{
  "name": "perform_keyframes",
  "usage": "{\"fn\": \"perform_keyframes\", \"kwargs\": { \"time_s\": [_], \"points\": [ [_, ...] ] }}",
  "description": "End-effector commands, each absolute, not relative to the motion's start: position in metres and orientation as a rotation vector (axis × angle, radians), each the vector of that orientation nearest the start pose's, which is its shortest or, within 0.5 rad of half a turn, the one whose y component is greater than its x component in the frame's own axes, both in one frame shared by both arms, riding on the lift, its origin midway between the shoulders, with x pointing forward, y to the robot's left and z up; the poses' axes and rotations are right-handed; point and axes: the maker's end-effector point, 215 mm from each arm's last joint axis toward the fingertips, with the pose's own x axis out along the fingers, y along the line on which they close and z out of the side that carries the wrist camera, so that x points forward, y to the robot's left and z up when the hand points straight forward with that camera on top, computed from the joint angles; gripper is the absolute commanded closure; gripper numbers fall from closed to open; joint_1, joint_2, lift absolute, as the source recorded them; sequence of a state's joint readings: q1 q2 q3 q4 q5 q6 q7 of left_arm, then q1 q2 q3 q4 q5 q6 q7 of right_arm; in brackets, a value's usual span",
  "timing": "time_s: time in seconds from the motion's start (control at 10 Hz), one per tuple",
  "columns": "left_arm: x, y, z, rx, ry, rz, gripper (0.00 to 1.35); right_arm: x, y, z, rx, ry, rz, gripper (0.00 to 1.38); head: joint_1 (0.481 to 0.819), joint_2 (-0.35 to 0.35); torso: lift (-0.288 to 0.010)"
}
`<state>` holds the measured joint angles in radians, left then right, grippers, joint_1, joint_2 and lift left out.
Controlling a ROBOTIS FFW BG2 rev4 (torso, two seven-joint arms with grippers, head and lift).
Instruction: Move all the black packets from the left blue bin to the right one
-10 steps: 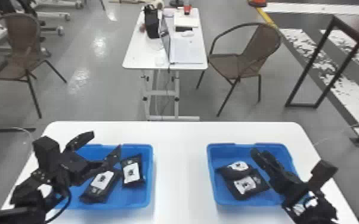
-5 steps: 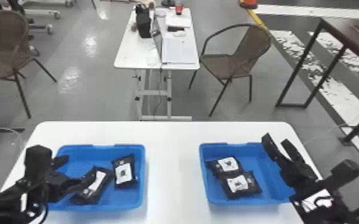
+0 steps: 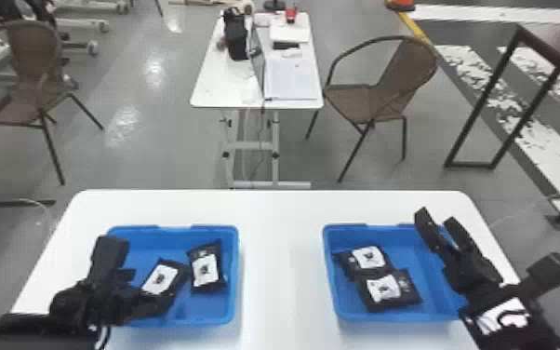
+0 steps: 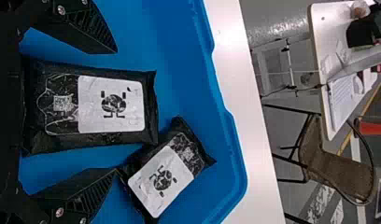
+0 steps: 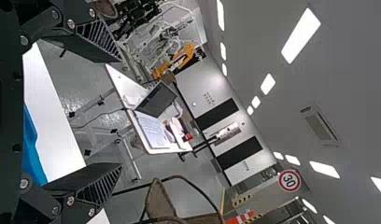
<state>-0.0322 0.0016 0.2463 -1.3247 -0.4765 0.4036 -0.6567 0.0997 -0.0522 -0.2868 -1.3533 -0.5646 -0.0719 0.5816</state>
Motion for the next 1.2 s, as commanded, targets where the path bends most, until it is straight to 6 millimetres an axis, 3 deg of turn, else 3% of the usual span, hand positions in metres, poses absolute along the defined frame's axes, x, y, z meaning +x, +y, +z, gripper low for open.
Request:
{"fn": "perform_keyframes", "kwargs": {
  "time_s": [0.0,0.3,0.5,0.7,0.8,0.9,1.1],
  "points": [
    [0.492,0.276,-0.597,0.189,0.796,-0.336,0.13,0.52,-0.317,-0.427,0.537,0.0,0.183,0.25,0.695,-0.049,0.0],
    [0.487,0.278,-0.616,0.186,0.852,-0.317,0.18,0.518,-0.315,-0.43,0.548,0.004,0.189,0.25,0.695,-0.038,0.0],
    [0.485,0.28,-0.624,0.243,0.902,-0.322,0.58,0.519,-0.312,-0.43,0.553,0.006,0.195,0.25,0.695,-0.04,0.0],
    [0.483,0.279,-0.637,0.261,0.934,-0.36,0.78,0.52,-0.311,-0.43,0.565,0.001,0.2,0.25,0.695,-0.036,0.0],
    [0.486,0.275,-0.633,0.286,0.923,-0.396,1.12,0.521,-0.31,-0.429,0.567,-0.001,0.205,0.25,0.695,-0.035,0.0],
    [0.488,0.27,-0.628,0.275,0.901,-0.437,1.21,0.521,-0.31,-0.429,0.569,-0.002,0.206,0.25,0.695,-0.037,0.0],
    [0.495,0.258,-0.591,0.227,0.789,-0.53,1.21,0.52,-0.306,-0.429,0.576,-0.004,0.217,0.25,0.695,-0.05,0.0]
  ]
}}
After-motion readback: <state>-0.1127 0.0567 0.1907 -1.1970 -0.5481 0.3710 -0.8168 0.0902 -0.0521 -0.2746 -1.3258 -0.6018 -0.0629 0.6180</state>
